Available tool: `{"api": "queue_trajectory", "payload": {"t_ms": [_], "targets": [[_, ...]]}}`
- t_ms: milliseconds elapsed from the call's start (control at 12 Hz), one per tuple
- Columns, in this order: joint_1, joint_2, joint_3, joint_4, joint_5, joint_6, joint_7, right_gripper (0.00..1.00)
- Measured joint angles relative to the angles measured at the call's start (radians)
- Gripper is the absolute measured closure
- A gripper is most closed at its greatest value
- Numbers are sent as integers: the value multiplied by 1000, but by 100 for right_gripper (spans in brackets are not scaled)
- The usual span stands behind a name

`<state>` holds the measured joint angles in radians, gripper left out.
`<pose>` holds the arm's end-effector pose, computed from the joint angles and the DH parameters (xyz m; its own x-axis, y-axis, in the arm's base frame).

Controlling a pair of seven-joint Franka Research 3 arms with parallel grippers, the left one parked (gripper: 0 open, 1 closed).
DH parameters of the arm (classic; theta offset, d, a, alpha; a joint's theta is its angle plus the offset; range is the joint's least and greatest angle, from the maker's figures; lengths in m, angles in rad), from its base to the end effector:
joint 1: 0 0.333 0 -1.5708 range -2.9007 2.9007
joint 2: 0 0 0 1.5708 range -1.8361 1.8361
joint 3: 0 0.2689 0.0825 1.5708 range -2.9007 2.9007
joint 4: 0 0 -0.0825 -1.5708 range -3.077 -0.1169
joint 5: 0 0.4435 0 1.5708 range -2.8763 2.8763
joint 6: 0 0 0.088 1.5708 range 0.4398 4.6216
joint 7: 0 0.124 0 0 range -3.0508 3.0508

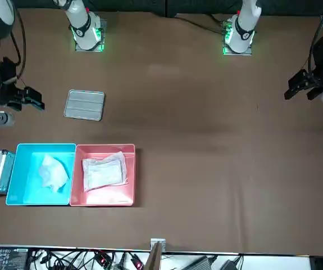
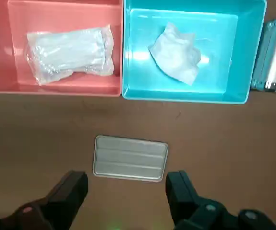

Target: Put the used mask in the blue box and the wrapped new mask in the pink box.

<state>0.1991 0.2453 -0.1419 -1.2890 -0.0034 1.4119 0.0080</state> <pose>0.6556 0.0470 0.5401 0.9917 0.0483 -0.1193 0.0532 -0.9978 0.0387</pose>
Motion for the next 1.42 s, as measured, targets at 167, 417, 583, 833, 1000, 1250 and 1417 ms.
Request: {"api": "queue_trajectory", "payload": {"t_ms": [167,417,583,833,1000,1250,1417], "targets": [[-6,-76,0,-76,-1,4,-1,0],[-37,-166,0,-200,-1,62,-8,0],[-52,-242,0,-308,-1,111,-10,0],[-79,-333,19,-410,-3,135,-10,0],[-90,-362,46,-434,-3,142,-7,0],[-91,-368,65,-440,-3,147,-5,0],[-91,-368,66,-441,-3,147,-5,0]]}}
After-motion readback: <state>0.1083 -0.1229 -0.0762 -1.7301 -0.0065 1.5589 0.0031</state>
